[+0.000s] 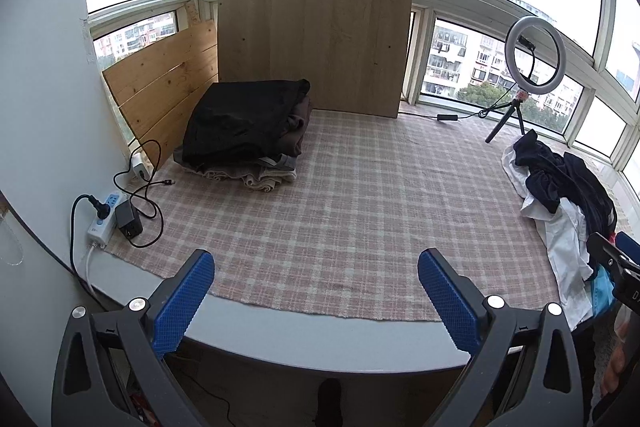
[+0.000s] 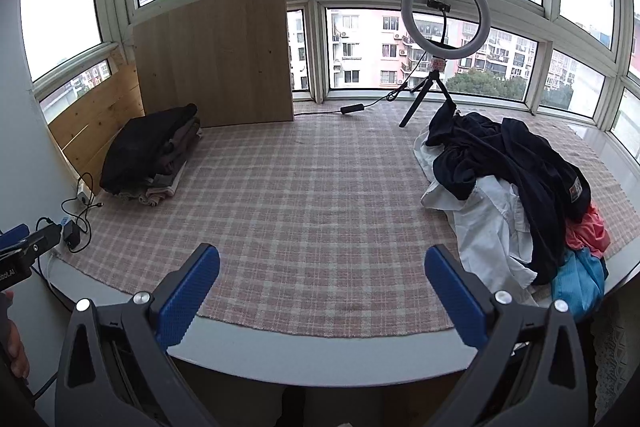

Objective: Fold clothes
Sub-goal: 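Move both tools toward the heap of clothes by the ring light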

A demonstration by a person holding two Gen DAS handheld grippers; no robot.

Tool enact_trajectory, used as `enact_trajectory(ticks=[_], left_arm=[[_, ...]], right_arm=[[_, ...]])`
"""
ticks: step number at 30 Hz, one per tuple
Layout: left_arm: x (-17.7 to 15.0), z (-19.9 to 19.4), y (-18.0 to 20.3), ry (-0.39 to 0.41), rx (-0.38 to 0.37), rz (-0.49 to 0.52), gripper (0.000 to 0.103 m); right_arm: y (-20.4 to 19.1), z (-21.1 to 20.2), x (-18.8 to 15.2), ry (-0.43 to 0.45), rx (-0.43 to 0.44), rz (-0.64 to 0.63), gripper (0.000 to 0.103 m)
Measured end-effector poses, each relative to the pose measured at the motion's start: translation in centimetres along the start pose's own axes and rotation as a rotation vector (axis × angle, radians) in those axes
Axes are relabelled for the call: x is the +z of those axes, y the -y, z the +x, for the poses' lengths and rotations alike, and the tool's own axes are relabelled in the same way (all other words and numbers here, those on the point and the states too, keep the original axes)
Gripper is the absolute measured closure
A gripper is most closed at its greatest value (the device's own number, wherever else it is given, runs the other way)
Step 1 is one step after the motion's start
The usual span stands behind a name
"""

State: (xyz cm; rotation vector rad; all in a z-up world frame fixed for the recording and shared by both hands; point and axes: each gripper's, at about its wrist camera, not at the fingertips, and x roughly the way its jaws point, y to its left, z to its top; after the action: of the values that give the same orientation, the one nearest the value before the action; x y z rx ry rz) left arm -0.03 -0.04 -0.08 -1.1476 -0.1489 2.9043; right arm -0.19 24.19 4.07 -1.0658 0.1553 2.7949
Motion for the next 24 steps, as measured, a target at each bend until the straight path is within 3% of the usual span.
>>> enact_trajectory(ticks=[6,24], left_arm=[[0.3,1.0,0.3,-0.039,-0.014,0.020,0.001],[3.4,3.8,3.9,-0.016,-0.088,0.107,0.001]], right_arm=[[0.2,0.4,0.3,-0.006,-0.012,-0.001,0.000],[2.3,2.0,1.9,0.005,-0.069,0.027,0.000]])
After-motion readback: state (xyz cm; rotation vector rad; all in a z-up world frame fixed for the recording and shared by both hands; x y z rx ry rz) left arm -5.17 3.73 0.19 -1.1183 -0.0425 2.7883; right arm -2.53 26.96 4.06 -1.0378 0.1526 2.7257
